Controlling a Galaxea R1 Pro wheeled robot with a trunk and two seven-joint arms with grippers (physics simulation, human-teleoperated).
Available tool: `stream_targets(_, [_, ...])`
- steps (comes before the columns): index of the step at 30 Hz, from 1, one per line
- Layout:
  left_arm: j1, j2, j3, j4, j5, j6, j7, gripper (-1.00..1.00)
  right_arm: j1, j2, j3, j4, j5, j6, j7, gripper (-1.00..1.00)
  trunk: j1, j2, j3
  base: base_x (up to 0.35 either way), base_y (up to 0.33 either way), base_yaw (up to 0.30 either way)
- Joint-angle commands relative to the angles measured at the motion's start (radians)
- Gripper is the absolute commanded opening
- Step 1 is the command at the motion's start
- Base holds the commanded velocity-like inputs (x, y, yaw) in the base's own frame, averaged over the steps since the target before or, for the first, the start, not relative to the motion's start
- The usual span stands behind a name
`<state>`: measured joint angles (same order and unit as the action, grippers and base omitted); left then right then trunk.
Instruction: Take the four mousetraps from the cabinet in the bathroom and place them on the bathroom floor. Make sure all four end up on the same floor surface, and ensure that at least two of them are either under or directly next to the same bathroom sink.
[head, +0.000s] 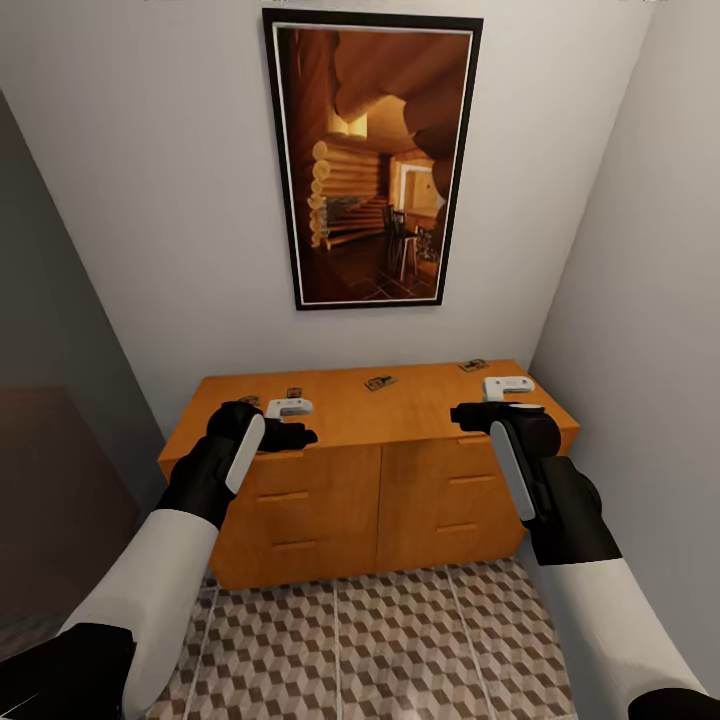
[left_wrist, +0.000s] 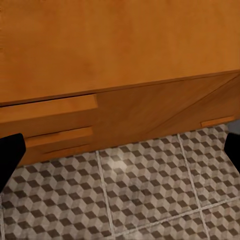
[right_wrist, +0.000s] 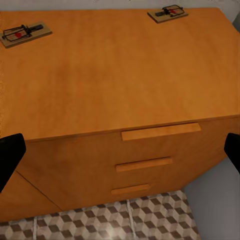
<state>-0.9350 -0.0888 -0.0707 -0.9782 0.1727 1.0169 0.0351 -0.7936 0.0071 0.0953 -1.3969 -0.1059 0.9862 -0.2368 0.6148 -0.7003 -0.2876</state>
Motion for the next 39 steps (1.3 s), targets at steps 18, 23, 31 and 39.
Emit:
stream_targets(18, [-0.001,0.005,-0.004,0.099,0.004,0.003,0.005,1.00,-0.001,0.001,0.001,0.002,-0.011,0.002,-0.009,1.00,-0.069,0.125,0.055,0.000,0.000,0.000])
stream_targets(23, [-0.001,0.005,-0.004,0.121,0.004,0.003,0.005,1.00,-0.001,0.001,0.001,0.002,-0.011,0.002,-0.009,1.00,-0.088,0.160,0.071,0.000,0.000,0.000])
stream_targets(31, [-0.001,0.007,-0.002,0.124,0.003,0.003,0.005,1.00,-0.001,0.001,0.001,0.005,-0.012,0.002,-0.008,1.00,-0.119,0.216,0.096,0.000,0.000,0.000])
stream_targets(39, [-0.002,0.007,-0.001,0.122,0.001,0.003,0.005,1.00,-0.001,0.003,0.001,0.009,-0.013,0.002,-0.007,1.00,-0.149,0.272,0.121,0.000,0.000,0.000])
